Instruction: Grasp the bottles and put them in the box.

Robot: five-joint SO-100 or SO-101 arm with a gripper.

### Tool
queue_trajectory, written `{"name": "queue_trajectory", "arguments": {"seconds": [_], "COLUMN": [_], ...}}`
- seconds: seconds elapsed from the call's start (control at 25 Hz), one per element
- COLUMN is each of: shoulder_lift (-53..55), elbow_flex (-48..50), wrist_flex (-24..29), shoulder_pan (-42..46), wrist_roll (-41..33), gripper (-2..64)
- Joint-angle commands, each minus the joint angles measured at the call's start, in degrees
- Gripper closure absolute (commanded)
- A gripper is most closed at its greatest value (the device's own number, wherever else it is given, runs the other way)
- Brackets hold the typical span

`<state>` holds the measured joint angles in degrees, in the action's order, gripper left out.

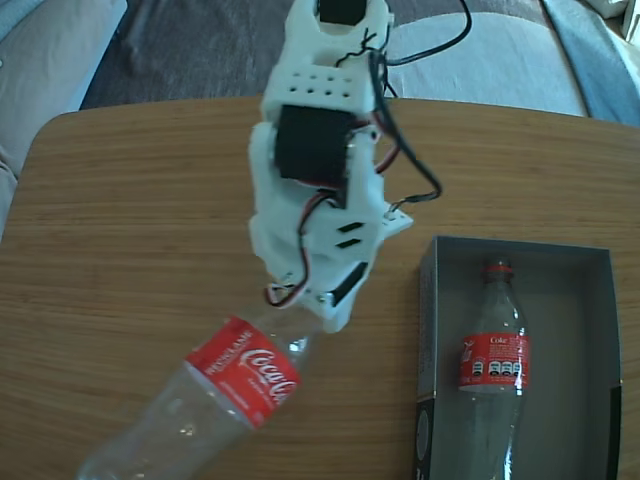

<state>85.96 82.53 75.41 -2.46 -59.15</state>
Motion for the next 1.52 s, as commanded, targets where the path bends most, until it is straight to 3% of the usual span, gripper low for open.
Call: {"name": "queue_trajectory", "arguments": {"seconds": [0.0,0.48,0.76,1.12,1.28,1.48], "shoulder_lift": [5.71,6.59,6.50,5.62,5.19,-1.41], "elbow_flex": [-4.92,-14.85,-17.84,-17.67,-17.14,-21.88], "wrist_flex": [2.46,17.49,17.58,16.70,13.62,13.54], "shoulder_pan": [7.21,25.49,37.44,50.80,54.05,54.23], "wrist_roll": [3.25,17.93,25.66,25.93,25.84,25.75], "gripper": [61.8,61.8,61.8,61.8,61.9,61.9]}}
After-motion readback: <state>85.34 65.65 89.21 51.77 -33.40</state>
